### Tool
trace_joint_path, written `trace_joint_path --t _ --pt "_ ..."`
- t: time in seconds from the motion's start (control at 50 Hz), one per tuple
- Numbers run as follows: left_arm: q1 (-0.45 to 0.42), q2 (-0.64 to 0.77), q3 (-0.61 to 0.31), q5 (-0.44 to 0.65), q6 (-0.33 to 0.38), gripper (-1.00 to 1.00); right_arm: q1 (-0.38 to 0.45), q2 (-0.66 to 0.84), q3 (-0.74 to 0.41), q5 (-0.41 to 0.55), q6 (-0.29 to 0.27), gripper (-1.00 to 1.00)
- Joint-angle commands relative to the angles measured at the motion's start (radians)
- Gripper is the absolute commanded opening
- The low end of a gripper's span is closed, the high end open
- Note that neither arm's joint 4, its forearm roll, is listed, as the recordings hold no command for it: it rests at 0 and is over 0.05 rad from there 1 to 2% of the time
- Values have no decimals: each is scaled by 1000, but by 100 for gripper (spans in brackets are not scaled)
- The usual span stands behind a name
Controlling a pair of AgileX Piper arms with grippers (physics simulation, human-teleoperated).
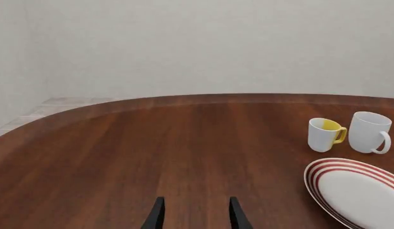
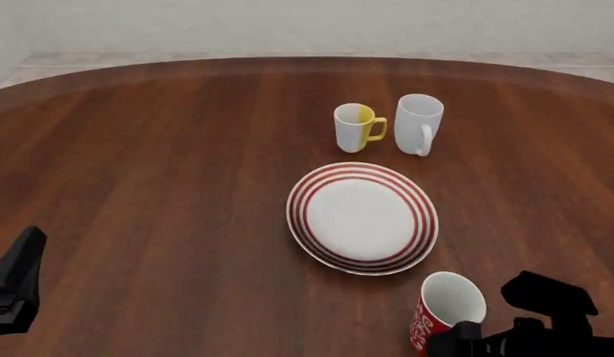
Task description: Pick up the red mug and put it on the plate
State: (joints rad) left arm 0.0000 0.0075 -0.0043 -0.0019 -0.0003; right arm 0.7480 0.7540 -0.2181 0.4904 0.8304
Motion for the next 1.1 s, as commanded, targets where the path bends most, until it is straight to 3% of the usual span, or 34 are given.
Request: trace_joint_path --t 0.02,0.18,0.2,0.22,0.26,0.28,0.3,0.34,0.36,0.44,0.48,0.52,0.54,0.56,0.58,0.66,0.68,0.7,0.72,0.76,0.78,0.8,0.82,0.84,0.86,0.9,0.96,1.0,1.04,1.1 --pt "0 0 0 0 0 100 39 67 37 -94 57 100" --pt "0 0 0 0 0 100 43 93 50 -118 59 100" --pt "0 0 0 0 0 100 44 106 54 -127 52 -100" --pt "0 0 0 0 0 100 -2 73 48 -82 0 -100" --pt "0 0 0 0 0 100 -22 15 10 -21 -40 -100" --pt "0 0 0 0 0 100 -2 40 21 -47 -10 -100" --pt "0 0 0 0 0 100 -17 40 27 -45 -26 -100" --pt "0 0 0 0 0 100 -12 42 36 -53 -5 -100" --pt "0 0 0 0 0 100 -35 35 34 -40 -28 -100" --pt "0 0 0 0 0 100 -37 29 32 -38 -31 -100" --pt "0 0 0 0 0 100 -93 -10 26 1 -81 -100" --pt "0 0 0 0 0 100 -58 15 35 -33 -53 -100" --pt "0 0 0 0 0 100 -106 -34 20 16 -99 -100" --pt "0 0 0 0 0 100 -94 -30 11 16 -86 -100" --pt "0 0 0 0 0 100 -119 -61 -5 47 -120 -100" --pt "0 0 0 0 0 100 -156 -110 -25 100 -160 -100" --pt "0 0 0 0 0 100 -193 -146 -46 140 -206 -100" --pt "0 0 0 0 0 100 -187 -144 -53 142 -202 -100" --pt "0 0 0 0 0 100 -234 -181 -78 182 -262 -100" --pt "0 0 0 0 0 100 -217 -171 -75 170 -240 -100" --pt "0 0 0 0 0 100 -258 -207 -97 204 -291 -100" --pt "0 0 0 0 0 100 -225 -191 -99 188 -260 -100" --pt "0 0 0 0 0 100 -287 -232 -124 231 -330 -100" --pt "0 0 0 0 0 100 -266 -213 -119 214 -306 -100" --pt "0 0 0 0 0 100 -314 -235 -132 242 -366 -100" --pt "0 0 0 0 0 100 -283 -214 -148 224 -353 -100" --pt "0 0 0 0 0 100 -327 -232 -194 250 -420 -100" --pt "0 0 0 0 0 100 -309 -209 -216 243 -405 -100" --pt "0 0 0 0 0 100 -316 -216 -255 255 -449 -100" --pt "0 0 0 0 0 100 -317 -177 -258 230 -446 -100"
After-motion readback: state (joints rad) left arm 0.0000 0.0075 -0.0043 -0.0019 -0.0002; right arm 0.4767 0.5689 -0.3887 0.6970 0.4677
